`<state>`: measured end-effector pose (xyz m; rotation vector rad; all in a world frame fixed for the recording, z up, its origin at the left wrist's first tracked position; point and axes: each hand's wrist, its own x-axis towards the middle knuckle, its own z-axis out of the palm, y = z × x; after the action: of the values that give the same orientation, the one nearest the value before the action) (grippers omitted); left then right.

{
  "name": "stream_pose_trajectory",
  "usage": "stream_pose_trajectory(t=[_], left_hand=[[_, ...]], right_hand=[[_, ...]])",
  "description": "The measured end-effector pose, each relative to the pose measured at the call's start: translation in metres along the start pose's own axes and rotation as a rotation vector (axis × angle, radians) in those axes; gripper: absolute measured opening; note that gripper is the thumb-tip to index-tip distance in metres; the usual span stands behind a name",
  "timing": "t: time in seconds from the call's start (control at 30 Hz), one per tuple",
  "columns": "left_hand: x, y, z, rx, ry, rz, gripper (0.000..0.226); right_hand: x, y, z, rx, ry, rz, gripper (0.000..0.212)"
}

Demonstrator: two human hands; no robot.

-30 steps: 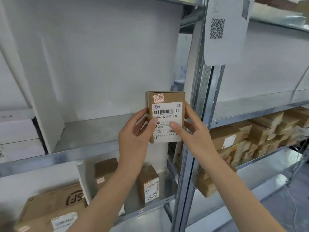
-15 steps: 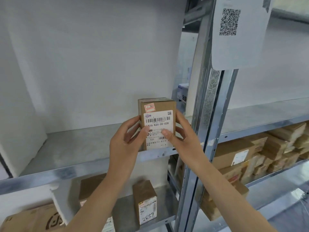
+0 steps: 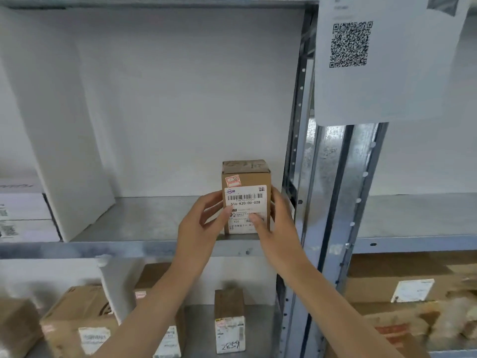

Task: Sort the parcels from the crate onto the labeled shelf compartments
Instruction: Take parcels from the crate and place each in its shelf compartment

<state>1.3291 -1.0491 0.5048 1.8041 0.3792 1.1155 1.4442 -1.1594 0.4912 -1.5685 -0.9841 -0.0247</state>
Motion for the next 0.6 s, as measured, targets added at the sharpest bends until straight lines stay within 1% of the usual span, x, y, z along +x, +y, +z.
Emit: stream_pose_trajectory(t=[0.1,0.17,0.23,0.3,0.37,0.43,0.53,0.6], left_hand=[[-0.007,0.003,0.007,0.044,0.03,-0.03,0.031],[-0.012,0.007,0.011,0.053,0.05,-0.037,0.032],[-0.019,0.013,0.011,0.046,0.1,-0.031,0.03],[-0.027,0.019,0.009,0.049,0.155,-0.01,0.027],[-0.032,0.025,0.004,0.047,0.181,0.012,0.026],[-0.037,0.031,-0.003,0.071,0.188,0.036,0.025],[-0.046,0.034,-0.024,0.184,0.181,0.053,0.023],[-0.054,0.032,-0.051,0.371,0.152,0.074,0.022]], right_hand=[[-0.001,-0.001,0.0,-0.087,-0.005,-0.02,0.067],[-0.007,-0.003,-0.004,-0.132,-0.01,-0.045,0.073],[-0.018,-0.014,-0.013,-0.242,-0.032,-0.105,0.082],[-0.03,-0.03,-0.025,-0.353,-0.003,-0.216,0.085],[-0.037,-0.049,-0.036,-0.36,0.06,-0.343,0.079],[-0.039,-0.063,-0.04,-0.281,0.059,-0.417,0.066],[-0.039,-0.077,-0.026,-0.222,-0.089,-0.447,0.05],[-0.037,-0.081,-0.003,-0.236,-0.243,-0.448,0.047]])
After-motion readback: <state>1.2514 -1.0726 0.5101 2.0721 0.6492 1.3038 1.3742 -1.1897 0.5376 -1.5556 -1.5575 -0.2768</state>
